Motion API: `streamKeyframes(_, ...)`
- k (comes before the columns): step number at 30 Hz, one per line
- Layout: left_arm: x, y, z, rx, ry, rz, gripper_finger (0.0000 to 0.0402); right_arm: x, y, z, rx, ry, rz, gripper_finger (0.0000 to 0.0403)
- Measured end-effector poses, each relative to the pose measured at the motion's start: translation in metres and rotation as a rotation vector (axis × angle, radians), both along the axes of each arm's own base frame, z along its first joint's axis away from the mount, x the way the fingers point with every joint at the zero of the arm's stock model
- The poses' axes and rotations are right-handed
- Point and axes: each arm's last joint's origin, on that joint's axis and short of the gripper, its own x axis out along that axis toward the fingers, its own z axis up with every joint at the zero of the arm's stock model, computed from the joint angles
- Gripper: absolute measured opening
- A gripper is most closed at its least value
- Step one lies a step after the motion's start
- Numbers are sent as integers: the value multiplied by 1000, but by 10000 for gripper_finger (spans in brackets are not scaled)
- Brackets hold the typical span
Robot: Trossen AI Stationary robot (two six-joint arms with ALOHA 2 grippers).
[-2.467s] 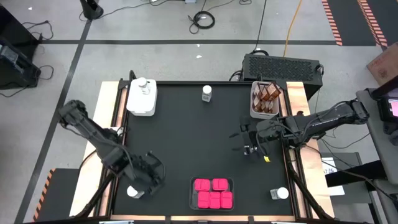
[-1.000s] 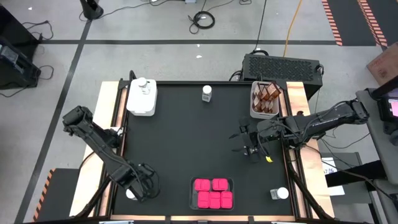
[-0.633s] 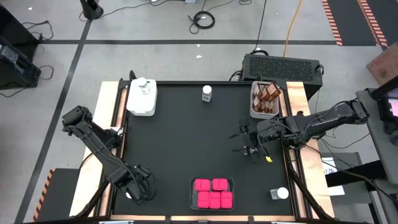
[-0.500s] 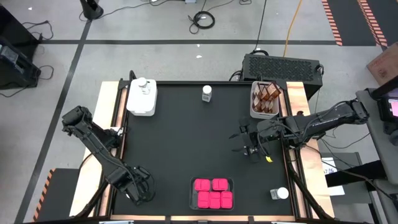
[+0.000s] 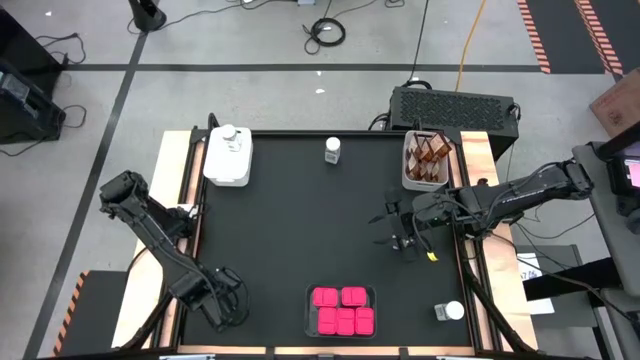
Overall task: Sort spices by type
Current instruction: Put the white seasoning bottle into the left white bin
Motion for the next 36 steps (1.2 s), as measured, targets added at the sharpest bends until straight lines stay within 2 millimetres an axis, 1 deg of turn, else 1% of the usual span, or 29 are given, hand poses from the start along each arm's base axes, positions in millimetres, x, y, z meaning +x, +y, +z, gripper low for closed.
streamKeyframes(7,-2,2,0,5,1,-81,297,0,0,0,6,1,-4,247)
streamKeyframes(28,0,0,0,-8,-9,-79,297,0,0,0,-38,-6,23,247)
streamKeyframes(36,5,6,0,9,-29,-69,297,0,0,0,-30,-4,18,247)
